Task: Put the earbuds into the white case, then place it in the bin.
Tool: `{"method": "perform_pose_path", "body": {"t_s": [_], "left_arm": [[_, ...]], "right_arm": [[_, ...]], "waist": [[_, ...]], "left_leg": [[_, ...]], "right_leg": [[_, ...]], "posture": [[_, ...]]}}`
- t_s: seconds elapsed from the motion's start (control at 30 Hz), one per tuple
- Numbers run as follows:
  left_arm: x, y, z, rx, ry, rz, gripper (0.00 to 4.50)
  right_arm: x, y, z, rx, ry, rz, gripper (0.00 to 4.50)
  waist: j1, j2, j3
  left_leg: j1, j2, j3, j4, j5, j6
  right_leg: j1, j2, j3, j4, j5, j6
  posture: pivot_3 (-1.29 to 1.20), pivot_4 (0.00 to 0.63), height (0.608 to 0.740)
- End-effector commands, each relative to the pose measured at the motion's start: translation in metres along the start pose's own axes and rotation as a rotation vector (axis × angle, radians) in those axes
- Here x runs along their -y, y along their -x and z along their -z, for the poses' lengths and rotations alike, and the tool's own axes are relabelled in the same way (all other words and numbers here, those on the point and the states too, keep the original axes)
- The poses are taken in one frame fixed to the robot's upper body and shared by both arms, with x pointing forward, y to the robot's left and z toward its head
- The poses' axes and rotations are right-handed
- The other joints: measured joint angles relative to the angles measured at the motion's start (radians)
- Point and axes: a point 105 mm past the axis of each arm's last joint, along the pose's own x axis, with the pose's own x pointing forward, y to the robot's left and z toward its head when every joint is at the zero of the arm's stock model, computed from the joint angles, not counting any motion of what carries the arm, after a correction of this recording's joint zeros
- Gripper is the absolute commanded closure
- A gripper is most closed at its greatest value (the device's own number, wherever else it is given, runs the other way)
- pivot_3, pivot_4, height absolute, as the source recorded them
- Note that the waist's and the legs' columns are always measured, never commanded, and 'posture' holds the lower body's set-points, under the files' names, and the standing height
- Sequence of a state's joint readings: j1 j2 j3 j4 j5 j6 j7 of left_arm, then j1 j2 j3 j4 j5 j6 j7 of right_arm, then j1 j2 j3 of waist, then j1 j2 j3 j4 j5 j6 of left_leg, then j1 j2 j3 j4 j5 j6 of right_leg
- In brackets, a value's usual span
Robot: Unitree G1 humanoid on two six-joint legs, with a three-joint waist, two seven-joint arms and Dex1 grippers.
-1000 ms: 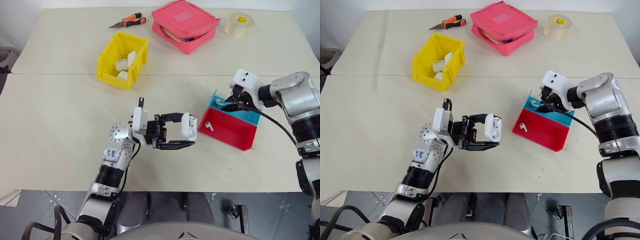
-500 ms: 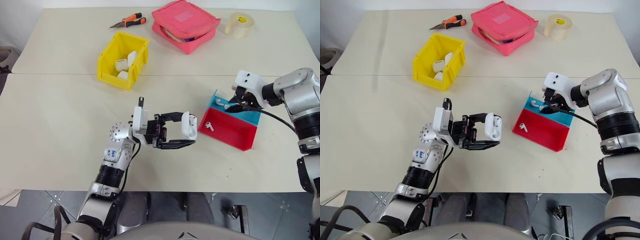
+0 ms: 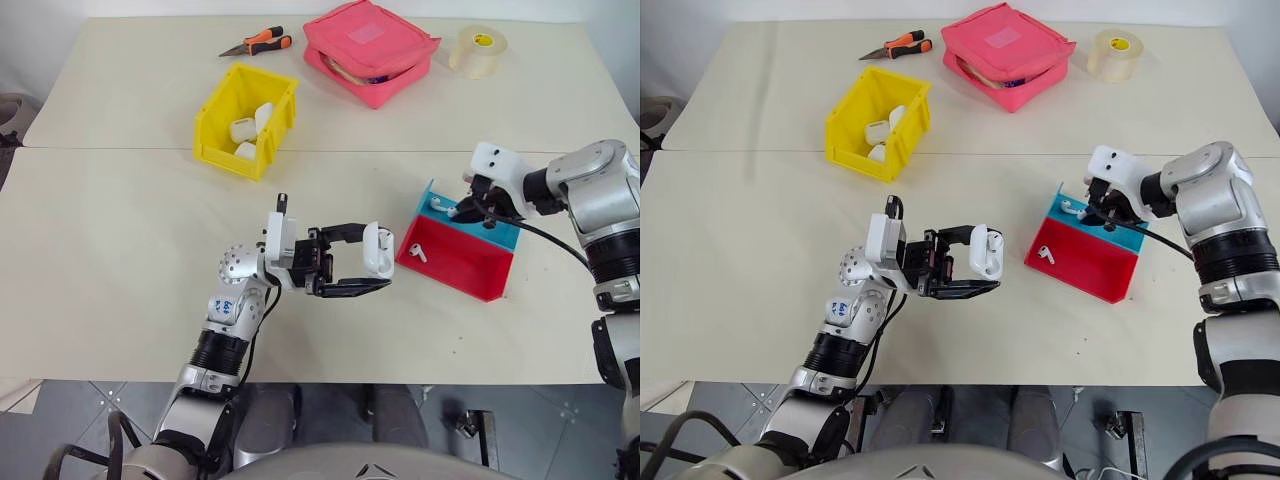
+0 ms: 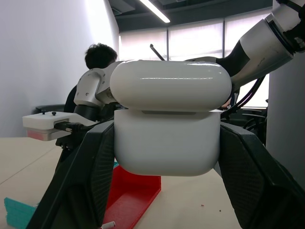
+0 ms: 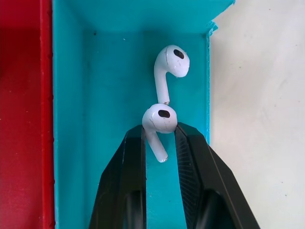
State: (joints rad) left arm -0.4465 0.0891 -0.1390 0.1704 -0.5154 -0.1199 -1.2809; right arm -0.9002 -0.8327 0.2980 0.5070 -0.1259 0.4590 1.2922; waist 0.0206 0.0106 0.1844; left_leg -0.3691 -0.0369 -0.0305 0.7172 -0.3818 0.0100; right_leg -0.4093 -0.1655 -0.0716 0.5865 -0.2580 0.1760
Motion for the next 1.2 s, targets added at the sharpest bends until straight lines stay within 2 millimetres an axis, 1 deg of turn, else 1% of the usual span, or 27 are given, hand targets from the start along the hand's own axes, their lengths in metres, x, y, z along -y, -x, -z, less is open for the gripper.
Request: {"method": "perform_pose_path", "body": {"t_s": [0.03, 0.1, 0.17, 0.23, 0.3, 0.33, 0.4, 0.5, 0.57, 0.63, 0.7, 0.77, 0.87, 0.93, 1.13, 1.2], "left_arm": [[0.002, -0.007, -0.006, 0.026, -0.019, 0.026, 1.69], [0.001, -0.007, -0.006, 0.029, -0.015, 0.027, 1.69], [-0.001, -0.009, -0.006, 0.035, -0.008, 0.023, 1.69], [-0.003, -0.01, -0.007, 0.039, -0.003, 0.02, 1.69], [-0.004, -0.011, -0.006, 0.035, 0.01, 0.021, 1.69], [-0.005, -0.013, -0.006, 0.036, 0.017, 0.021, 1.69], [-0.007, -0.014, -0.006, 0.038, 0.031, 0.017, 1.69], [-0.009, -0.014, -0.008, 0.042, 0.045, 0.02, 1.69], [-0.011, -0.017, -0.007, 0.037, 0.063, 0.025, 1.69], [-0.013, -0.02, -0.007, 0.031, 0.078, 0.031, 1.69], [-0.014, -0.02, -0.008, 0.029, 0.082, 0.034, 1.69], [-0.016, -0.021, -0.009, 0.029, 0.085, 0.031, 1.69], [-0.018, -0.022, -0.01, 0.03, 0.089, 0.021, 1.69], [-0.018, -0.021, -0.01, 0.031, 0.09, 0.019, 1.69], [-0.018, -0.02, -0.011, 0.028, 0.096, 0.017, 1.69], [-0.019, -0.021, -0.011, 0.029, 0.096, 0.016, 1.69]], "right_arm": [[-0.001, 0.007, 0.013, -0.018, -0.036, 0.029, 4.01], [0.002, 0.019, 0.008, 0.033, -0.044, 0.064, 4.01], [0.003, 0.036, 0.002, 0.103, -0.059, 0.107, 4.01], [0.0, 0.051, -0.006, 0.19, -0.061, 0.132, 4.01], [-0.007, 0.064, -0.014, 0.306, -0.077, 0.133, 4.01], [-0.014, 0.071, -0.022, 0.412, -0.101, 0.128, 4.01], [-0.026, 0.079, -0.028, 0.536, -0.148, 0.119, 4.01], [-0.046, 0.081, -0.032, 0.624, -0.187, 0.086, 4.01], [-0.068, 0.085, -0.045, 0.821, -0.247, 0.023, 4.01], [-0.089, 0.085, -0.057, 0.982, -0.345, -0.051, 4.01], [-0.099, 0.085, -0.066, 1.055, -0.409, -0.09, 4.01], [-0.113, 0.085, -0.075, 1.142, -0.479, -0.169, 4.01], [-0.13, 0.087, -0.085, 1.222, -0.547, -0.265, 4.01], [-0.137, 0.089, -0.088, 1.253, -0.58, -0.298, 4.01], [-0.15, 0.094, -0.092, 1.281, -0.625, -0.372, 4.01], [-0.158, 0.092, -0.093, 1.255, -0.623, -0.401, 4.01]], "waist": [[0.003, 0.0, 0.0], [0.004, 0.0, 0.0], [0.005, 0.0, 0.0], [0.004, 0.001, 0.001], [0.003, 0.001, 0.001], [0.003, 0.001, 0.001], [0.004, 0.001, 0.001], [0.004, 0.001, 0.001], [0.005, 0.001, 0.001], [0.005, 0.001, 0.001], [0.004, 0.002, 0.001], [0.006, 0.002, 0.001], [0.005, 0.002, 0.001], [0.004, 0.002, 0.001], [0.003, 0.002, 0.001], [0.004, 0.002, 0.001]], "left_leg": [[0.0, 0.0, 0.0, 0.0, 0.0, 0.0], [-0.001, 0.0, 0.0, 0.0, 0.0, 0.0], [-0.001, 0.0, 0.0, 0.0, 0.0, 0.0], [-0.002, 0.0, 0.0, 0.0, 0.0, 0.0], [-0.002, 0.0, 0.0, -0.001, 0.0, 0.0], [-0.002, 0.0, 0.0, -0.001, 0.0, 0.0], [-0.002, 0.0, 0.0, -0.002, 0.0, 0.0], [-0.001, 0.0, 0.0, -0.001, 0.0, 0.0], [-0.001, 0.0, 0.0, -0.001, 0.0, 0.0], [-0.001, 0.0, 0.0, 0.0, 0.0, 0.0], [-0.001, 0.0, 0.0, 0.0, 0.0, 0.0], [-0.001, 0.0, 0.0, 0.001, 0.0, 0.0], [0.0, 0.0, -0.002, 0.0, 0.0, 0.0], [-0.001, -0.001, -0.001, 0.0, 0.0, 0.0], [0.0, -0.001, 0.0, -0.001, 0.0, 0.0], [0.0, -0.001, 0.0, -0.001, 0.0, 0.0]], "right_leg": [[0.0, 0.0, 0.0, 0.0, 0.0, 0.0], [0.0, 0.0, 0.0, 0.0, 0.0, 0.0], [0.0, 0.0, 0.0, -0.001, 0.0, 0.0], [-0.001, 0.0, 0.0, -0.001, 0.0, 0.0], [-0.002, 0.0, 0.0, -0.001, 0.0, 0.0], [-0.001, 0.0, 0.0, -0.001, 0.0, 0.0], [-0.001, 0.0, 0.0, -0.001, 0.0, 0.0], [-0.001, 0.0, 0.0, -0.001, 0.0, 0.0], [-0.001, 0.0, 0.0, 0.0, 0.0, 0.0], [-0.001, 0.0, 0.0, 0.001, 0.0, 0.0], [-0.001, 0.0, 0.001, 0.001, 0.0, 0.0], [-0.001, 0.0, 0.002, 0.002, 0.0, 0.0], [-0.001, 0.0, 0.001, 0.002, 0.0, 0.0], [-0.001, 0.0, 0.001, 0.001, 0.0, 0.0], [-0.001, 0.0, 0.001, 0.002, 0.0, 0.0], [-0.001, 0.0, 0.002, 0.001, 0.0, 0.0]], "posture": [[0.0, 0.15, 0.74], [0.0, 0.15, 0.74], [0.0, 0.15, 0.74], [0.0, 0.15, 0.74], [0.0, 0.15, 0.74], [0.0, 0.15, 0.74], [0.0, 0.15, 0.74], [0.0, 0.15, 0.74], [0.0, 0.15, 0.74], [0.0, 0.15, 0.74], [0.0, 0.15, 0.74], [0.0, 0.15, 0.74], [0.0, 0.15, 0.74], [0.0, 0.15, 0.74], [0.0, 0.15, 0.74], [0.0, 0.15, 0.74]]}}
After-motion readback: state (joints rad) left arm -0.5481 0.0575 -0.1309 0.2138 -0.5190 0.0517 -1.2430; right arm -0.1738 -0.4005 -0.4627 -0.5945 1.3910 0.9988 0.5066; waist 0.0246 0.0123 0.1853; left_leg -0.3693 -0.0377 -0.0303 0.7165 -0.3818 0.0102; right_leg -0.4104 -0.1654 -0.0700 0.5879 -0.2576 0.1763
